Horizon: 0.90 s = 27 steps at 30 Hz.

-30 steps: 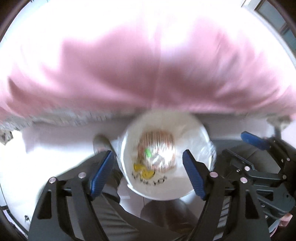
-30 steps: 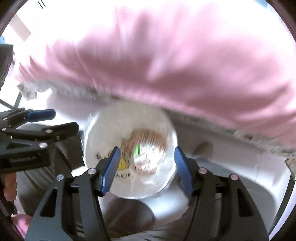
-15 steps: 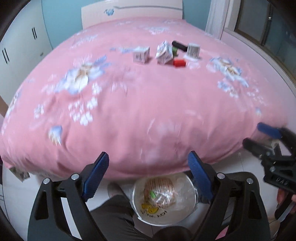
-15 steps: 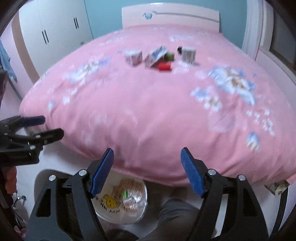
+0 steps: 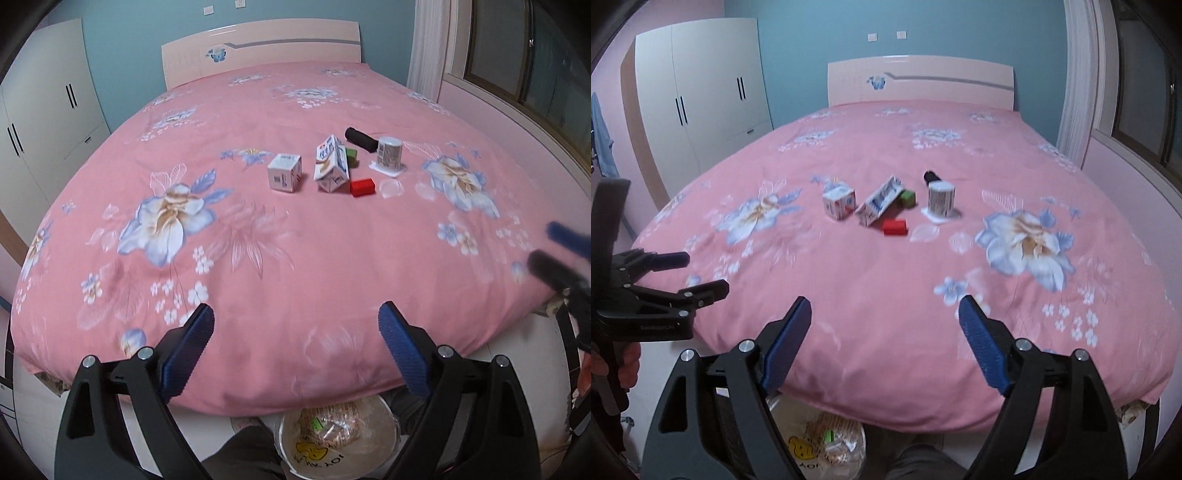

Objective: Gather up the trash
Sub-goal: 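Move both tools back over the bed toward the white box and yogurt cup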

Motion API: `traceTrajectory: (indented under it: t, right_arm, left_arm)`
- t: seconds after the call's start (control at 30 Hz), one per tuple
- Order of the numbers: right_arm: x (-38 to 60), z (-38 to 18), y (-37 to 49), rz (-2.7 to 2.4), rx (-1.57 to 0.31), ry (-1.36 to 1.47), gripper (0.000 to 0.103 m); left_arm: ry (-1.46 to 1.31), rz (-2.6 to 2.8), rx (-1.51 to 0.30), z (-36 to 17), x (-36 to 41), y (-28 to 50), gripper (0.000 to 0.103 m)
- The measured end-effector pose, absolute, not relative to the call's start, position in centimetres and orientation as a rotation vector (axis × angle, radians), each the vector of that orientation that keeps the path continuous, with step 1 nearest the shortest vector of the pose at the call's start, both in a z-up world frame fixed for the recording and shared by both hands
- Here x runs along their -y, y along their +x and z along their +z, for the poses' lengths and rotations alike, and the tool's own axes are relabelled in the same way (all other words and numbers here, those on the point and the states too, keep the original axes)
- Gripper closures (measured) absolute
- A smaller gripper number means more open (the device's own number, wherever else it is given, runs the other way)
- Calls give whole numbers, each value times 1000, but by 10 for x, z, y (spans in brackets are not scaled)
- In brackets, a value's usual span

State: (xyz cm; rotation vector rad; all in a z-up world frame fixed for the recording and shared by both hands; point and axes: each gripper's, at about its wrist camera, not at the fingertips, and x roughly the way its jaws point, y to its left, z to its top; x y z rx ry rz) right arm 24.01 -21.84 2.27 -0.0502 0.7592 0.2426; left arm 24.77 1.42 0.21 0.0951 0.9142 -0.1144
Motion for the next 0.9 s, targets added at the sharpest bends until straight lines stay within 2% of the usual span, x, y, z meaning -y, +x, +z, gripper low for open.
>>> traceTrajectory:
  t: [0.4, 0.9]
  right_arm:
    - [223, 45, 283, 236, -700, -47, 22]
    - [228, 40, 336, 219, -700, -42, 22]
  left_arm:
    - [112, -125, -884, 14, -7, 295, 11]
    - [113, -125, -894, 3, -2, 352, 11]
